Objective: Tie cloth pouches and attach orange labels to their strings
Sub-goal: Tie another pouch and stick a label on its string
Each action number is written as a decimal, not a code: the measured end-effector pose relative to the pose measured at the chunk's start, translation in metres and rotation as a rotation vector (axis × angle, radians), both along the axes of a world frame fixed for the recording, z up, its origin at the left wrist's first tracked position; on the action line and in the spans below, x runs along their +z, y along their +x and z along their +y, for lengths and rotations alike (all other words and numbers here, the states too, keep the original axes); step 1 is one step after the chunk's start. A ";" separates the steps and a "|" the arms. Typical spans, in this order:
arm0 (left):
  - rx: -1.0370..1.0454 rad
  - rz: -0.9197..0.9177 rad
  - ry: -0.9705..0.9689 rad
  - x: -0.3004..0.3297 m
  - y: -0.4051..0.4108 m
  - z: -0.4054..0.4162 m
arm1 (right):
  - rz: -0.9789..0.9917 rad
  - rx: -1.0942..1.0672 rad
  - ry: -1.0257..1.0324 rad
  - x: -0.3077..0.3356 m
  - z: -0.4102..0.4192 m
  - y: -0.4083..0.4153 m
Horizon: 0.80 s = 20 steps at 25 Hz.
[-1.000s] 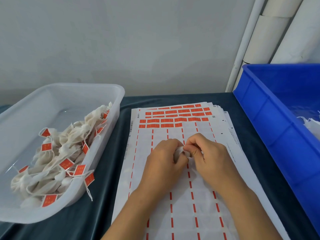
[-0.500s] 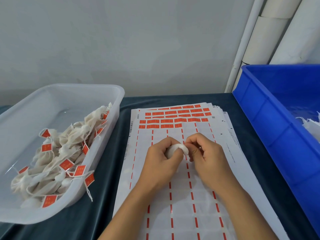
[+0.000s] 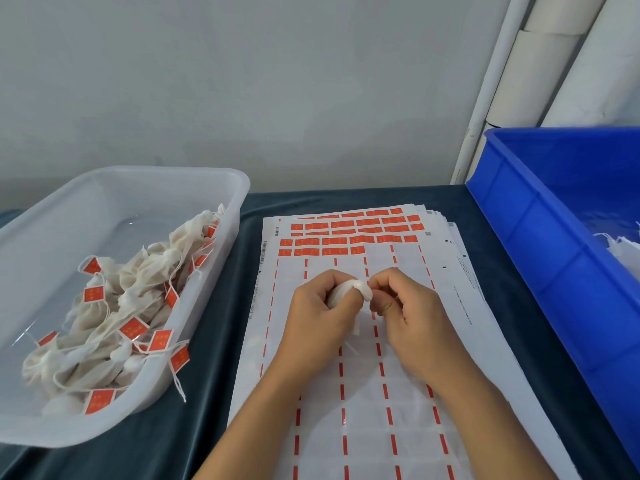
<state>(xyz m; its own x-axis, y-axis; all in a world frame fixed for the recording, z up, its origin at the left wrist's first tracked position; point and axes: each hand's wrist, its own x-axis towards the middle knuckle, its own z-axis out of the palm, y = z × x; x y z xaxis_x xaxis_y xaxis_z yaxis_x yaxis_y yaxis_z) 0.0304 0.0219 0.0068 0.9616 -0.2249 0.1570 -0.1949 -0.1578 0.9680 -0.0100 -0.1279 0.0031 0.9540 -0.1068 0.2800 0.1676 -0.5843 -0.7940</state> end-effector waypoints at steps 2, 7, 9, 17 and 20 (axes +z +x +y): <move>-0.017 0.015 -0.024 0.001 0.000 0.000 | -0.005 -0.002 -0.020 0.000 -0.001 0.000; -0.003 0.013 0.020 -0.001 0.001 0.000 | -0.019 -0.036 -0.107 -0.004 0.000 0.001; -0.004 0.012 0.033 -0.001 0.002 0.000 | -0.027 -0.035 -0.127 -0.006 -0.001 0.002; -0.001 0.023 0.060 -0.002 0.002 0.002 | -0.241 0.022 -0.004 0.004 -0.001 -0.002; -0.058 0.031 0.089 0.001 0.000 0.002 | -0.270 -0.021 -0.001 0.005 -0.001 -0.003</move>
<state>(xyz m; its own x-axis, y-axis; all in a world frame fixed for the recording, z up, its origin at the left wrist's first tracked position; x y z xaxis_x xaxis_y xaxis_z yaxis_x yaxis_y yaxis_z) 0.0309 0.0235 0.0080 0.9509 -0.2916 0.1039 -0.1761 -0.2332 0.9564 -0.0127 -0.1292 0.0082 0.8426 -0.1251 0.5238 0.3608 -0.5909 -0.7215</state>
